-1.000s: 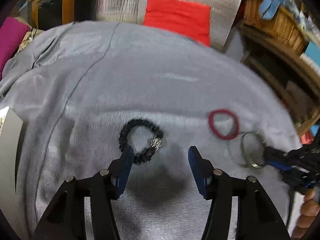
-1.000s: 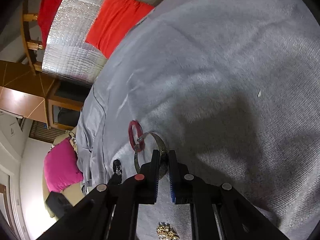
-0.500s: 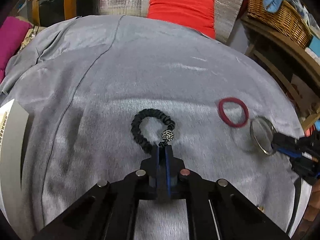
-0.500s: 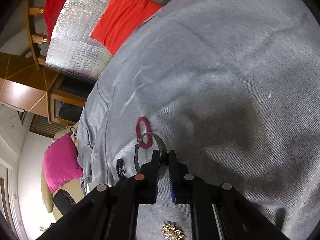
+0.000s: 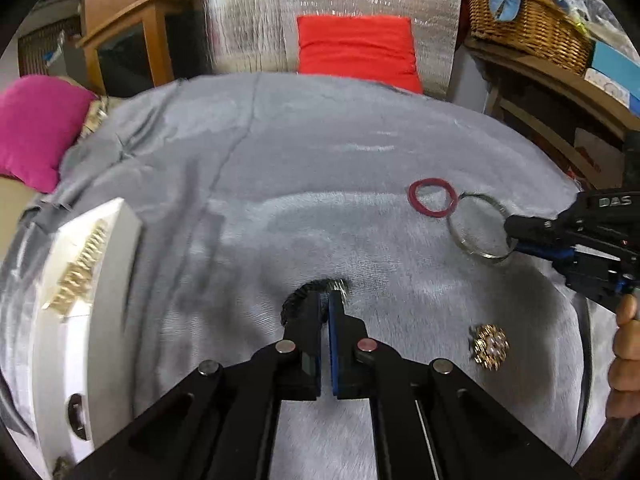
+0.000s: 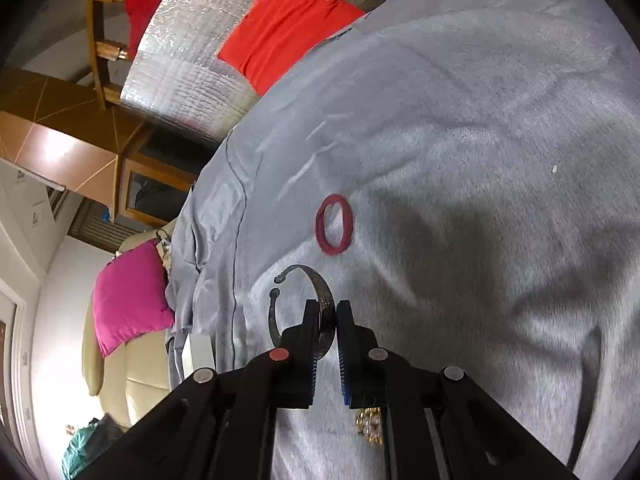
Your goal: Organize jewelry
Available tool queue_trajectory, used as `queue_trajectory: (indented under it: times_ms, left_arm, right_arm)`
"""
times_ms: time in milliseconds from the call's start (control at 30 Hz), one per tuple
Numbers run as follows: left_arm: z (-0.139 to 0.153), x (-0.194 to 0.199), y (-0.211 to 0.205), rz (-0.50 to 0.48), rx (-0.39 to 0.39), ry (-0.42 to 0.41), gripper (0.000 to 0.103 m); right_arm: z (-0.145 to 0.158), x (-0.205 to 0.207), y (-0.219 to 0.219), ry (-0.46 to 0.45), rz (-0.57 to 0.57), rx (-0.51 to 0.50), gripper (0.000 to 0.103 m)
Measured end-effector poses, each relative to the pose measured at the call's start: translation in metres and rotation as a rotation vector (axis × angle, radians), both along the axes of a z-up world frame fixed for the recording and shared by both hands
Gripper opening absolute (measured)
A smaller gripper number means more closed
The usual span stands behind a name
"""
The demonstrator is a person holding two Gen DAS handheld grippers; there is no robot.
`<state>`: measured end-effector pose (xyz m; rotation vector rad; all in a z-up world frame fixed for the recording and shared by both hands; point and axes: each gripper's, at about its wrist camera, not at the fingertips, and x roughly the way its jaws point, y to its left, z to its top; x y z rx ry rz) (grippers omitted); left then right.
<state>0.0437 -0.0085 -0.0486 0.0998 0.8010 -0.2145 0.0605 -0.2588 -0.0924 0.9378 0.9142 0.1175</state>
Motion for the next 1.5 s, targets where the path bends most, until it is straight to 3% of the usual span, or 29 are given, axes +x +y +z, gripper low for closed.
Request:
queue_trajectory:
  times_ms: [333,433,600,667,700,733,800,933,1100,1300,1500]
  left_arm:
    - [0.025,-0.029,0.022,0.021,-0.02,-0.064,0.003]
    - [0.019,-0.026,0.031,0.033,-0.041,-0.027,0.003]
    - [-0.011,-0.001,0.048,0.038,-0.134,0.15,0.004]
    - [-0.016,0.005,0.049,0.036,-0.15,0.173,0.005]
    - [-0.017,0.007,0.048,0.032,-0.161,0.179,0.014]
    - [-0.018,0.008,0.046,0.02,-0.177,0.186,0.038]
    - [-0.018,0.01,0.042,0.02,-0.193,0.178,0.075]
    - [-0.015,0.016,0.028,0.007,-0.168,0.121,0.076]
    - [-0.037,0.034,0.018,0.027,-0.14,0.183,0.076]
    - [-0.045,0.041,0.012,0.024,-0.117,0.189,0.076]
    - [-0.031,0.043,0.03,0.05,-0.198,0.196,0.076]
  right_arm:
    - [0.006,-0.008,0.023,-0.021,0.033,-0.023,0.01]
    - [0.006,-0.008,0.028,-0.023,0.035,-0.023,0.01]
    - [0.004,-0.007,0.026,-0.016,0.03,-0.018,0.01]
    - [0.003,-0.005,0.023,-0.014,0.024,-0.015,0.01]
    - [0.003,-0.004,0.021,-0.013,0.022,-0.012,0.01]
    - [0.002,-0.003,0.02,-0.012,0.021,-0.011,0.01]
    - [0.001,-0.002,0.017,-0.009,0.017,-0.008,0.01]
    - [0.0,0.0,0.012,-0.005,0.01,-0.002,0.01]
    - [0.0,0.0,0.006,-0.004,0.005,0.001,0.01]
    - [-0.002,0.001,0.002,0.002,0.003,0.009,0.01]
    - [0.001,0.002,0.003,-0.008,0.009,0.002,0.01]
